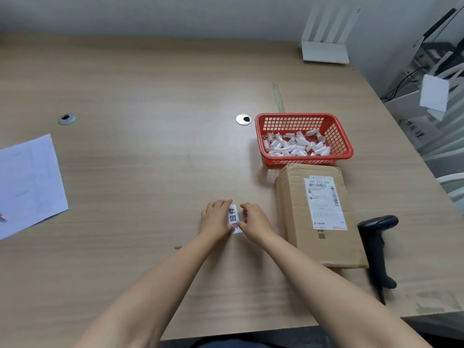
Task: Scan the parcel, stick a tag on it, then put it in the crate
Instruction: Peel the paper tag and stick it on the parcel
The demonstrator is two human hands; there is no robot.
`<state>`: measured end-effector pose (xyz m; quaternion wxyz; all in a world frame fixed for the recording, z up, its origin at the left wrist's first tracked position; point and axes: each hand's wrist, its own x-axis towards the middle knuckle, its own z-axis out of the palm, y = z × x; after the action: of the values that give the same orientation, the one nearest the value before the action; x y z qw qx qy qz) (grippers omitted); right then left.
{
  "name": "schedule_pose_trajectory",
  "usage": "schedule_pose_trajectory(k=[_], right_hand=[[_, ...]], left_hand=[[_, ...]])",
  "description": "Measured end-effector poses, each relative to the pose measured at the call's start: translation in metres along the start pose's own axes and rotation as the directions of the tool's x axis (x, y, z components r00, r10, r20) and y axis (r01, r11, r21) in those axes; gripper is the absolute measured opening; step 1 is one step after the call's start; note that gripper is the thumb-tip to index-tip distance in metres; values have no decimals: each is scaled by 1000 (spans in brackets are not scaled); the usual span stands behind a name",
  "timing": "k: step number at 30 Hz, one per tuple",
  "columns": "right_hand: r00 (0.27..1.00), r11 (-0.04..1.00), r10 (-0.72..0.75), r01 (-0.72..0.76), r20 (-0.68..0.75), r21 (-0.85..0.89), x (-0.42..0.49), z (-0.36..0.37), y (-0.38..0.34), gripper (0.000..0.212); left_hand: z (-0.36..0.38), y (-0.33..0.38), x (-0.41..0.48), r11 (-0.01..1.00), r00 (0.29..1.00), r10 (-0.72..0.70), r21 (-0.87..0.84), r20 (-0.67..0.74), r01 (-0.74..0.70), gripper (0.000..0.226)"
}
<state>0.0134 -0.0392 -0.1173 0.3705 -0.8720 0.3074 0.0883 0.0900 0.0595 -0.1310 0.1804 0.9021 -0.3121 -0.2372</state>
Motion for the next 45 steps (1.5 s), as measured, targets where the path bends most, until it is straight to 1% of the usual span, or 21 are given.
schedule_pose_trajectory(k=[3,6,9,11,15,18,21,24,26,27,30,34,36,37,38,39,40,41,42,43,45], right_hand=[[1000,1000,5,-5,-15,13,9,3,-6,58],[1000,999,22,-22,-15,46,16,5,-9,57],[998,995,57,-57,-4,87,20,6,-8,46],[997,990,76,-77,13,117,20,6,-8,36],[991,947,133,-117,-33,299,22,-4,-13,37],[981,839,175,-102,-88,534,20,-22,-21,33],[980,737,151,-26,-127,676,12,-47,-32,26],[970,703,112,75,-215,707,-3,-75,-42,30],[954,693,97,139,-282,707,-14,-90,-47,32],[947,691,89,164,-308,704,-19,-96,-48,29],[937,679,63,213,-345,703,-32,-109,-52,21],[917,657,104,227,-384,719,-39,-119,-51,40],[858,733,171,217,-484,644,-44,-123,-48,51],[802,794,186,218,-568,568,-48,-126,-47,52],[733,854,154,239,-662,463,-54,-129,-45,49],[660,903,57,287,-749,321,-60,-132,-43,40],[597,928,-85,339,-797,155,-65,-135,-41,29],[561,926,-230,377,-795,-2,-68,-136,-39,19],[545,906,-345,406,-764,-119,-70,-136,-37,12],[548,886,-414,427,-727,-182,-69,-136,-33,10],[575,864,-461,465,-675,-194,-67,-140,-28,12]], left_hand=[[1,0,1,1000,999,29,-6,15,-29,64],[3,-1,-1,996,998,61,-72,-1,-61,60],[3,0,-3,970,992,119,-210,-32,-123,59],[2,0,-5,953,992,121,-275,-46,-129,60],[-5,-3,-10,920,990,73,-375,-118,-112,64],[-19,3,-15,882,985,-4,-465,-171,-77,45],[-35,21,-20,772,990,-62,-635,-128,-34,25],[-54,42,-29,572,996,-55,-820,-74,-29,10],[-66,55,-36,436,997,-58,-900,-47,-17,7],[-71,60,-39,395,998,-50,-918,-45,-22,8],[-81,74,-44,356,998,-14,-933,-59,-50,13],[-88,90,-47,341,997,-14,-938,-72,-63,19],[-89,96,-47,339,996,-34,-939,-81,-65,19],[-89,99,-48,340,995,-45,-938,-86,-65,20],[-90,102,-48,342,995,-53,-937,-90,-67,20],[-91,105,-48,345,994,-57,-936,-95,-69,20],[-92,109,-47,347,993,-57,-935,-100,-75,20],[-92,112,-47,350,993,-53,-933,-105,-80,20],[-93,115,-47,355,993,-46,-931,-109,-86,19],[-93,119,-47,363,993,-34,-927,-112,-92,18],[-94,125,-46,376,993,-3,-921,-115,-105,17]])
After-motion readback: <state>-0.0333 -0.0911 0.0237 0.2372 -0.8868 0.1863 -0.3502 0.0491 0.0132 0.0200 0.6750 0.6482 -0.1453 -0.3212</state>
